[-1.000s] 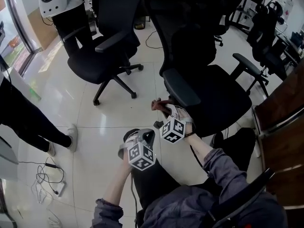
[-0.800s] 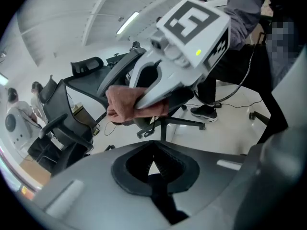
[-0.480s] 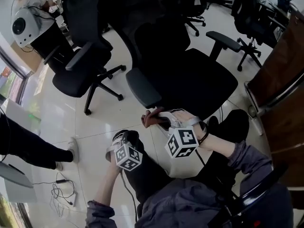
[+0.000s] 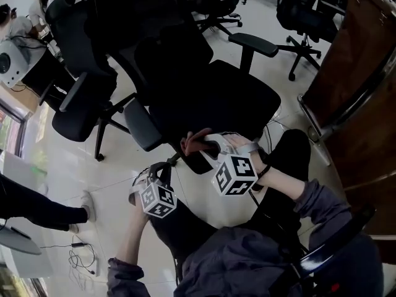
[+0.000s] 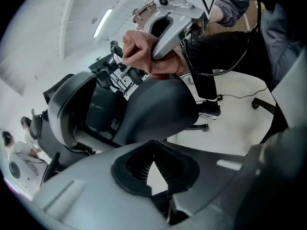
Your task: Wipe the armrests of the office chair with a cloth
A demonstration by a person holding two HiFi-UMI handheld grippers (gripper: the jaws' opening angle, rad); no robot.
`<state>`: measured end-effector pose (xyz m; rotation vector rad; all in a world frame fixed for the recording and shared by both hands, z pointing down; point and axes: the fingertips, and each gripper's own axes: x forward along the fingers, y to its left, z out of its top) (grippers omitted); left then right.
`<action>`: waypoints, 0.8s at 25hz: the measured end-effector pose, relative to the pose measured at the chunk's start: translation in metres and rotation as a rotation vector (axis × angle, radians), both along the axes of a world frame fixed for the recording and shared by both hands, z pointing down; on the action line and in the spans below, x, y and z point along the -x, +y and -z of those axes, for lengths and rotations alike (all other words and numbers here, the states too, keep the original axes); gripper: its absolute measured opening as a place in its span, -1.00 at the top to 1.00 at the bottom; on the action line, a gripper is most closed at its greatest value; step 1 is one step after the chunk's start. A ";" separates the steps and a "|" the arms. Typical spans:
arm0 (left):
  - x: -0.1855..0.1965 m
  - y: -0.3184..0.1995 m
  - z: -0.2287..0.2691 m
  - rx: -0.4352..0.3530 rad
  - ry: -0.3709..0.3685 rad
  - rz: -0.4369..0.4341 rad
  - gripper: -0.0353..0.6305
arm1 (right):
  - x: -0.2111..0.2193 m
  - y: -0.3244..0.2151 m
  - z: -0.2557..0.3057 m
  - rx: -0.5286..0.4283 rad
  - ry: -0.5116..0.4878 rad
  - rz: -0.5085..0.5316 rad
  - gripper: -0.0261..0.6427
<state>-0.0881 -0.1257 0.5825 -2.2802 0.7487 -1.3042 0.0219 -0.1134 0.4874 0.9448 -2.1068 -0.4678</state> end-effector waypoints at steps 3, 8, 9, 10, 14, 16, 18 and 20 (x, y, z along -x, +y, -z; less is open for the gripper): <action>-0.026 0.005 0.005 -0.028 -0.008 -0.029 0.84 | -0.017 -0.001 0.003 0.003 -0.010 -0.019 0.78; -0.052 0.004 0.025 -0.066 0.026 -0.007 0.84 | -0.034 -0.006 0.006 0.014 -0.019 -0.003 0.78; -0.057 0.005 0.029 -0.070 0.034 0.000 0.84 | -0.036 -0.006 0.006 0.017 -0.019 0.007 0.78; -0.061 0.007 0.032 -0.073 0.041 0.006 0.84 | -0.037 -0.006 0.007 0.019 -0.017 0.017 0.78; -0.073 0.009 0.040 -0.077 0.057 0.036 0.84 | -0.037 -0.013 0.008 0.022 0.011 0.071 0.78; -0.074 0.008 0.043 -0.080 0.066 0.061 0.84 | -0.036 -0.019 0.009 0.013 0.027 0.094 0.78; -0.075 0.005 0.042 -0.080 0.073 0.089 0.84 | -0.035 -0.025 0.008 0.009 0.030 0.107 0.78; -0.075 0.004 0.034 -0.075 0.074 0.116 0.84 | -0.035 -0.028 0.006 0.015 0.016 0.112 0.78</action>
